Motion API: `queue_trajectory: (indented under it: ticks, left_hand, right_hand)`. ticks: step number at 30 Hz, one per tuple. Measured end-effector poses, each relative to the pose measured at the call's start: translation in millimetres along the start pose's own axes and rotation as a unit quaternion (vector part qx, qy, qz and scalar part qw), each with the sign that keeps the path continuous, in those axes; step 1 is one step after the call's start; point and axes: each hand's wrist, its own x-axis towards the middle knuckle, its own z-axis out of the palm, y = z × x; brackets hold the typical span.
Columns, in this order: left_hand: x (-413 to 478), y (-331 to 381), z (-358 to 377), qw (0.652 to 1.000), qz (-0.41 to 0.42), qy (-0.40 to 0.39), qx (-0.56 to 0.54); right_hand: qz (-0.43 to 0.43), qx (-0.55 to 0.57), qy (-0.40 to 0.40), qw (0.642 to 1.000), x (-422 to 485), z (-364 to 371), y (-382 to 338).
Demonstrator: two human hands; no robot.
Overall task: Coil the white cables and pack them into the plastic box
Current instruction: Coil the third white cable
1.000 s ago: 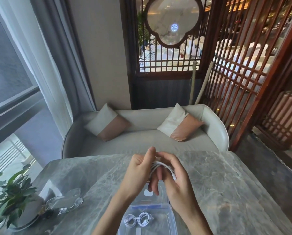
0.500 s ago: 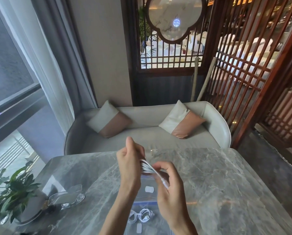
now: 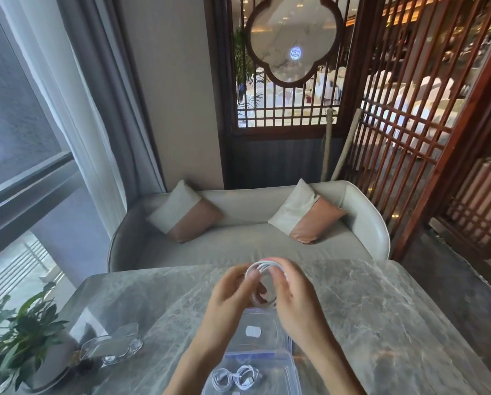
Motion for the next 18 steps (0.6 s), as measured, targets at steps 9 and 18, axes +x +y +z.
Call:
queue_trajectory:
  ticks: [9, 18]
  left_hand:
    - [-9, 12, 2, 0.946, 0.125, 0.130, 0.269]
    - [-12, 27, -8, 0.977, 0.101, 0.092, 0.165]
  right_hand:
    - [-0.011, 0.051, -0.018, 0.998, -1, 2, 1]
    - [-0.006, 0.011, 0.013, 1.000, -1, -4, 3]
